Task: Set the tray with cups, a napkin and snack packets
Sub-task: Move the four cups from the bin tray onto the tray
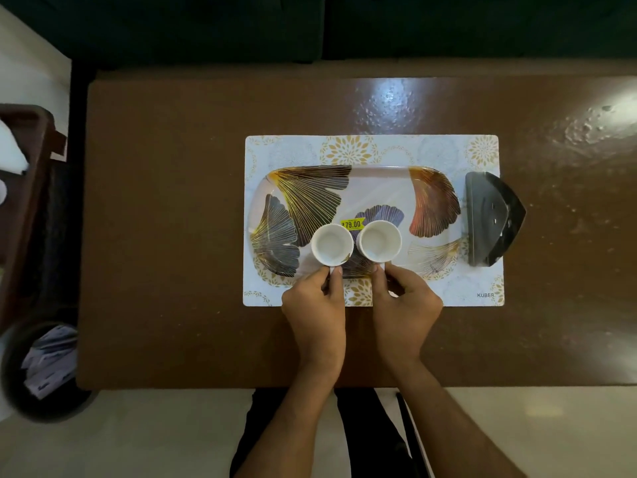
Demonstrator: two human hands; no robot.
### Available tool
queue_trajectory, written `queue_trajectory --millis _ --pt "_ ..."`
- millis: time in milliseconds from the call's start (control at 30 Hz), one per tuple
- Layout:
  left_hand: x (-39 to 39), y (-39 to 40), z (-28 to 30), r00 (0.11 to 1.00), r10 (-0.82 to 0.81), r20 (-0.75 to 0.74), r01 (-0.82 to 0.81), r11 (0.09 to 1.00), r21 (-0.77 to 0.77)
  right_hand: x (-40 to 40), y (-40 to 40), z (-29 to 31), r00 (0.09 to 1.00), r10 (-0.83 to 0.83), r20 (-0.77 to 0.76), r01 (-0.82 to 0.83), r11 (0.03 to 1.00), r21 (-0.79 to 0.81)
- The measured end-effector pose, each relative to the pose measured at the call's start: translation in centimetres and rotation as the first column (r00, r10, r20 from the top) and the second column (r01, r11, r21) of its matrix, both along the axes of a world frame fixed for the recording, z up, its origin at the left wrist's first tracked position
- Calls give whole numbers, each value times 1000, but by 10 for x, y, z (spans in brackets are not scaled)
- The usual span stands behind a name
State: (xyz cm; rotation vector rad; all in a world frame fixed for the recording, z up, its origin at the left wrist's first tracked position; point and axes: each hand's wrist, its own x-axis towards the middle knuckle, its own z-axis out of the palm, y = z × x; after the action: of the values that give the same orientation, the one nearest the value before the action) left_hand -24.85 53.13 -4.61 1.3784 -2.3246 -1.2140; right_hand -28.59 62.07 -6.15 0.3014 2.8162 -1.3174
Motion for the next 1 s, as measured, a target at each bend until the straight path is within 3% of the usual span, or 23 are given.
queue_trajectory --millis 1000 --pt "3 -2 -8 999 26 -24 -24 996 89 3 3 -6 999 -29 -21 28 999 -31"
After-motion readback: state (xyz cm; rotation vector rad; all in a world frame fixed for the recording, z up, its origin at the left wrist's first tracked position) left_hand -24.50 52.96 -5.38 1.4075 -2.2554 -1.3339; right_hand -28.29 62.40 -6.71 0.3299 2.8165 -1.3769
